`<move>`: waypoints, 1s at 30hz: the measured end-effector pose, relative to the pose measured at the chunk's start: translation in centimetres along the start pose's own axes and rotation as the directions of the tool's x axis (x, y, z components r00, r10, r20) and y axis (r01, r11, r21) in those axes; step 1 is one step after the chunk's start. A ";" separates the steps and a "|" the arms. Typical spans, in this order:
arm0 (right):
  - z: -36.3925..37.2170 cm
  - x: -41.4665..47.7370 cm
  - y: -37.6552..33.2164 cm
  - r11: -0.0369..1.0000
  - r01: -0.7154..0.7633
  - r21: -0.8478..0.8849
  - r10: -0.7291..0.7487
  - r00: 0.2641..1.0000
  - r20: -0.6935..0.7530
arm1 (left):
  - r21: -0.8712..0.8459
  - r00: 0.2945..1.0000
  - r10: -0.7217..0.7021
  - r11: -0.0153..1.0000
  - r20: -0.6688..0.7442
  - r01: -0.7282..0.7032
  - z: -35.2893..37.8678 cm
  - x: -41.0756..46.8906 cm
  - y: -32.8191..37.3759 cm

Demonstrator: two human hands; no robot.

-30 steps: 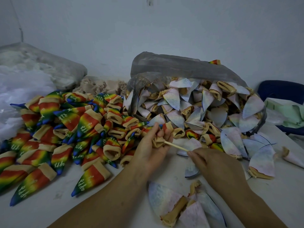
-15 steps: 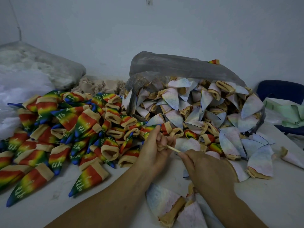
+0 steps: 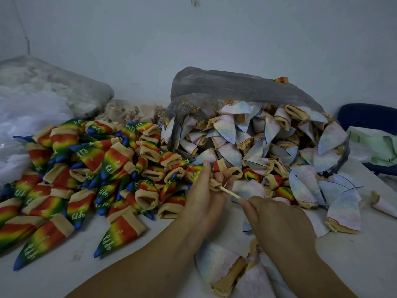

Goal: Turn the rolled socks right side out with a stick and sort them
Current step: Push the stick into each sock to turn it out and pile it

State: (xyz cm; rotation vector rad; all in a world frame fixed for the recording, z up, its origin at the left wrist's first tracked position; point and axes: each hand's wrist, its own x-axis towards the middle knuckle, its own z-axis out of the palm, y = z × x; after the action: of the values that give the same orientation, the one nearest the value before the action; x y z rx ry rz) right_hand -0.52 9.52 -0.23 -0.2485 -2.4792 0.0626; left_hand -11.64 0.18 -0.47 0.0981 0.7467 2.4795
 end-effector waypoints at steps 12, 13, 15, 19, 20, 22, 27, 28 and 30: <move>0.3 0.1 0.6 0.994 -0.059 0.093 0.048 0.992 0.115 | 0.163 0.996 -0.003 0.987 0.088 -0.011 -0.5 -0.3 -0.3; 0.3 0.2 0.9 0.992 -0.066 0.106 0.055 0.993 0.103 | 0.185 0.995 -0.002 0.983 0.099 -0.016 -0.6 -0.2 -0.1; 0.2 0.3 1.1 0.991 -0.076 0.108 0.067 0.994 0.084 | 0.207 0.995 0.001 0.978 0.101 -0.022 -0.6 -0.2 0.0; -0.1 0.4 1.5 0.986 -0.089 0.139 0.072 0.990 0.121 | 0.166 0.995 -0.043 0.986 0.094 0.027 -0.8 -0.1 0.3; -0.1 0.4 1.6 0.985 -0.091 0.150 0.071 0.989 0.130 | 0.145 0.994 -0.057 0.988 0.095 0.043 -0.8 0.0 0.4; 0.0 0.3 1.9 0.982 -0.096 0.161 0.074 0.988 0.137 | 0.157 0.995 -0.049 0.987 0.086 0.035 -1.0 0.1 0.6; -0.3 0.5 2.7 0.988 -0.078 0.132 0.060 0.989 0.137 | 0.219 0.999 0.044 0.975 0.013 -0.045 -1.4 0.5 0.5; -0.5 0.7 2.9 0.987 -0.087 0.138 0.067 0.988 0.140 | 0.236 0.999 0.047 0.971 0.011 -0.048 -1.4 0.5 0.6; -0.9 0.9 3.6 0.985 -0.101 0.143 0.080 0.986 0.146 | 0.251 0.999 0.041 0.967 0.013 -0.043 -1.4 0.4 0.6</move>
State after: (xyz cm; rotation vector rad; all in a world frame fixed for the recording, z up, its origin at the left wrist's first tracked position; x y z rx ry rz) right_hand -0.09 13.23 0.69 -0.3013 -2.5861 0.3140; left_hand -12.59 -0.76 -1.38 0.2177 1.0632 2.4105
